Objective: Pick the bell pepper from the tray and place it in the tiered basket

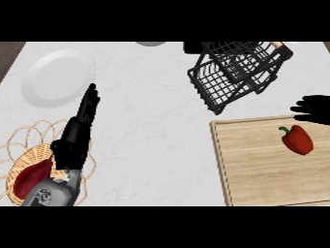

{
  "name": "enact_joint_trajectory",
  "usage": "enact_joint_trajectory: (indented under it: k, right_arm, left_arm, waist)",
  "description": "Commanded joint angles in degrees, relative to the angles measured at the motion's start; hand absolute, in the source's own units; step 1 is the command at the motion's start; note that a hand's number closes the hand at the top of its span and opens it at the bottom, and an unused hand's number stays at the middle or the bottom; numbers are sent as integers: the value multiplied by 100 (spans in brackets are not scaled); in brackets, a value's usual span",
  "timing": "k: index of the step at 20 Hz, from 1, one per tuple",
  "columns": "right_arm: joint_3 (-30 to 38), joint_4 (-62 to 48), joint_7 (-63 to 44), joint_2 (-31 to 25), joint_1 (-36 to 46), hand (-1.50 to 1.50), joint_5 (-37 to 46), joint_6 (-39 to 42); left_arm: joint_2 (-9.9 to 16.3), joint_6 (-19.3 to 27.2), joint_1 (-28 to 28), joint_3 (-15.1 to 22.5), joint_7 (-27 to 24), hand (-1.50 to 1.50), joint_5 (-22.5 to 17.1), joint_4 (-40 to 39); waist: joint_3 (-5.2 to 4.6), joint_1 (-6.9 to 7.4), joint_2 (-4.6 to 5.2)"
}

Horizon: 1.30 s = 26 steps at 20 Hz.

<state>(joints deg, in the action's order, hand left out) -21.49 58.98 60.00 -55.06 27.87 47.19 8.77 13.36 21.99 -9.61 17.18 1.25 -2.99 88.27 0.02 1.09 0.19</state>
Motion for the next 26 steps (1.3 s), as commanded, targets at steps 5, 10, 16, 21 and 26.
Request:
enact_joint_trajectory:
  k: [5,10,16,21,26]
  right_arm:
    - [-189,-435,803,248,122,-150,225,119]
    - [-212,-320,495,446,461,-150,308,468]
    - [-261,-953,589,760,616,-150,629,103]
    - [-173,-1672,823,949,825,-150,703,-133]
    - [-180,-1263,760,950,650,-150,748,54]
  left_arm:
    - [-57,-119,-88,-219,79,0,49,-44]
    - [-118,-90,279,-94,25,0,259,252]
    - [-229,-360,-341,-455,128,0,123,-270]
    - [-346,-208,3,-257,66,0,427,51]
    - [-157,-567,-179,-693,104,0,182,-71]
  waist:
    - [-1,-55,-6]
    - [-3,-37,-20]
    - [-2,-68,-4]
    - [2,-11,6]
    - [-2,-64,-9]
